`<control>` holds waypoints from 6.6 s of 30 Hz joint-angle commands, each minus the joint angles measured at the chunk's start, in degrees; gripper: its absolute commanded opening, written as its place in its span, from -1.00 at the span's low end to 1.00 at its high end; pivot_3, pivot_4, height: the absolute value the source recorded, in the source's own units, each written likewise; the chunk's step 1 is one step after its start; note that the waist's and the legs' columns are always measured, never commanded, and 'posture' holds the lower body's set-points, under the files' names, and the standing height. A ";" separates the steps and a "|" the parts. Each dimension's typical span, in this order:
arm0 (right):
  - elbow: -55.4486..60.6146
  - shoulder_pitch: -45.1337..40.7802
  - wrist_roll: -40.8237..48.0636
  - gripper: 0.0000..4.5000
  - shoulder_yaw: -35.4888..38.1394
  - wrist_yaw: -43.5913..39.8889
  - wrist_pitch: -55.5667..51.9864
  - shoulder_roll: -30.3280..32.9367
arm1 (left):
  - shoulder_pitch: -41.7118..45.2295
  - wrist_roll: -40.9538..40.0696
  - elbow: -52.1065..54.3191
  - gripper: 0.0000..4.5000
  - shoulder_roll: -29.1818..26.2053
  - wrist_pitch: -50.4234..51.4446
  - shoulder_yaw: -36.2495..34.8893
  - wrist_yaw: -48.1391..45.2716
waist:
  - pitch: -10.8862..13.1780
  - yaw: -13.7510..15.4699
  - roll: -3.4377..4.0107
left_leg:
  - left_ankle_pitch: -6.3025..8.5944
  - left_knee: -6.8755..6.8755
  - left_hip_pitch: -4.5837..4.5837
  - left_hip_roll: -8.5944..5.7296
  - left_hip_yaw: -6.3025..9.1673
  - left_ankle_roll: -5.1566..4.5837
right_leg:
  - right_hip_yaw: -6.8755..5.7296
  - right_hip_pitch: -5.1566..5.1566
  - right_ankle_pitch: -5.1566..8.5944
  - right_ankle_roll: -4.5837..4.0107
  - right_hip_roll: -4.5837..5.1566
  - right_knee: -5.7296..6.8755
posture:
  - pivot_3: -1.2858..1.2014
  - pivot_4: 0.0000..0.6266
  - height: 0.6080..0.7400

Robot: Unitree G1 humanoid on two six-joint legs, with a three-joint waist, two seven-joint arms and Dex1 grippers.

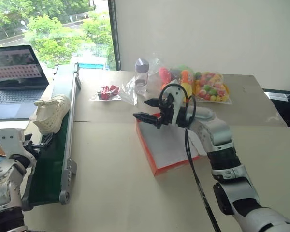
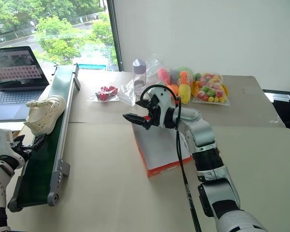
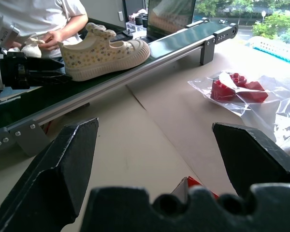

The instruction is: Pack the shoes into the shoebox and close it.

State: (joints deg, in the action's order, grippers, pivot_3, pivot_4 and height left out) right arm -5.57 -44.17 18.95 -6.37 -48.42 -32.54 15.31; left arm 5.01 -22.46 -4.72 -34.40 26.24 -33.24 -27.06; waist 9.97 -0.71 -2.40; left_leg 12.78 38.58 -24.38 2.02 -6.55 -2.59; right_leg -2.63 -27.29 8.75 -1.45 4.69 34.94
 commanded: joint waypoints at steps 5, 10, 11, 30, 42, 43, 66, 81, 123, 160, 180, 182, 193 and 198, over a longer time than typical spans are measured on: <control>3.00 -0.23 1.08 1.00 0.49 0.38 -0.10 0.50 | 2.34 -1.28 2.38 1.00 -0.92 0.41 1.08 0.10 | 0.00 -0.03 0.00 | -0.01 0.00 0.01 0.01 0.01 0.01 | -0.03 0.00 -0.04 0.08 -0.05 0.02 | 0.03 -0.52 1.00; 2.83 -0.32 1.06 1.00 0.28 0.39 -0.07 0.41 | 3.36 -1.93 5.98 1.00 0.05 1.89 2.56 1.27 | 0.00 -0.03 0.00 | -0.01 0.00 0.00 0.00 0.00 0.01 | -0.02 0.01 -0.05 0.09 -0.22 0.01 | 0.03 -0.52 1.00; 2.91 -0.27 1.07 1.00 0.17 0.37 -0.10 0.36 | 3.57 -2.01 6.46 1.00 0.12 2.18 2.69 1.72 | 0.00 -0.04 0.00 | -0.01 0.00 0.00 0.00 0.00 0.01 | -0.02 0.02 -0.06 0.10 -0.22 0.01 | 0.03 -0.52 1.00; 2.87 -0.21 0.84 1.00 -1.16 0.10 0.00 0.74 | 4.66 0.43 4.30 1.00 -0.40 4.39 3.54 7.64 | 0.00 -0.04 0.00 | -0.03 0.01 0.03 -0.01 0.00 0.01 | -0.03 0.05 -0.08 0.28 -0.28 0.04 | 0.03 -0.52 1.00; 2.73 -0.33 0.63 1.00 -1.54 0.25 0.28 1.12 | 5.82 0.45 2.89 0.04 -0.13 1.87 3.85 7.11 | 0.00 0.05 0.00 | -0.08 0.01 0.08 0.01 0.03 0.09 | -0.04 0.08 -0.08 0.26 -0.28 0.09 | 0.03 -0.52 1.00; 2.79 -0.31 0.62 1.00 -1.56 0.29 0.26 1.12 | 5.88 0.36 2.89 -0.09 -0.12 1.51 3.92 6.79 | 0.00 0.03 0.00 | -0.09 0.01 0.10 0.01 0.03 0.11 | -0.05 0.09 -0.07 0.25 -0.28 0.09 | 0.03 -0.52 1.00; 2.57 -0.70 1.47 1.00 -0.83 0.92 0.10 0.43 | 8.27 0.37 7.56 -0.99 -0.09 0.93 7.21 5.08 | 0.00 0.25 0.00 | -0.11 0.07 0.08 0.04 0.05 0.13 | -0.11 0.14 -0.03 0.29 -0.27 0.08 | 0.03 -0.52 1.00; -3.59 -10.38 26.07 1.00 23.46 15.89 -14.51 -8.89 | 26.19 -6.66 27.23 -0.99 2.91 14.34 21.71 5.66 | 0.05 -0.26 -0.09 | -0.40 0.14 -0.07 0.01 0.06 -0.47 | -0.15 0.16 -0.31 0.19 -0.39 0.04 | 0.03 -0.52 1.00; -13.86 -16.11 44.15 1.00 29.46 28.26 -31.16 -6.23 | 39.81 -32.56 28.97 -0.99 15.48 35.59 25.90 8.40 | 0.06 -0.31 -0.06 | -0.51 0.20 -0.03 -0.11 0.05 -0.69 | 0.20 0.26 -0.15 0.74 -0.47 0.04 | 0.03 -0.52 1.00; -21.19 -25.39 29.61 -0.62 25.12 15.46 -28.40 5.90 | 36.09 -32.12 24.67 0.10 -0.23 35.67 22.24 -2.01 | 0.09 -0.07 -0.05 | -0.49 0.20 -0.06 -0.15 0.05 -0.71 | 0.17 0.25 -0.14 0.75 -0.42 -0.01 | 0.03 -0.52 1.00; 6.03 -8.11 20.13 -0.62 1.91 17.35 -47.84 18.42 | 28.10 -15.63 28.89 0.10 -11.61 19.79 36.40 -21.78 | 0.10 -0.04 -0.04 | -0.48 0.16 -0.04 -0.14 -0.01 -0.71 | 0.20 0.21 -0.08 0.72 -0.39 -0.03 | 0.03 -0.52 1.00; 5.23 -6.60 18.04 -0.62 0.23 17.15 -46.21 19.17 | 27.51 -14.20 28.84 0.10 -12.05 18.49 36.99 -22.67 | 0.11 -0.01 -0.03 | -0.48 0.19 -0.06 -0.15 -0.01 -0.71 | 0.20 0.19 -0.07 0.70 -0.39 -0.02 | 0.03 -0.52 1.00; -3.44 -1.89 6.80 -0.62 -5.99 15.26 -35.65 19.96 | 26.58 -12.78 29.56 0.10 -10.98 18.12 36.51 -23.37 | 0.12 0.03 -0.05 | -0.48 0.22 -0.06 -0.16 -0.01 -0.72 | 0.21 0.20 -0.06 0.76 -0.40 -0.04 | 0.03 -0.52 1.00; -5.11 0.36 3.33 -0.62 -7.03 15.89 -32.87 18.47 | 26.04 -13.06 29.88 0.10 -11.42 18.69 35.66 -23.45 | 0.11 0.00 -0.05 | -0.49 0.23 -0.03 -0.15 -0.01 -0.72 | 0.23 0.21 -0.07 0.77 -0.42 -0.01 | 0.03 -0.52 1.00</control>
State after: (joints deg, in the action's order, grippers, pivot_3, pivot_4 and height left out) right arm -10.93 -44.17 23.71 -13.26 -32.65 -67.36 34.08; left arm 30.98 -35.35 23.22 -45.38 45.23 3.90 -50.24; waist 10.08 -0.71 -2.45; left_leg 12.30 38.81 -24.41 1.87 -6.55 -3.31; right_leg -2.41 -27.07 8.68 -0.68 4.27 34.93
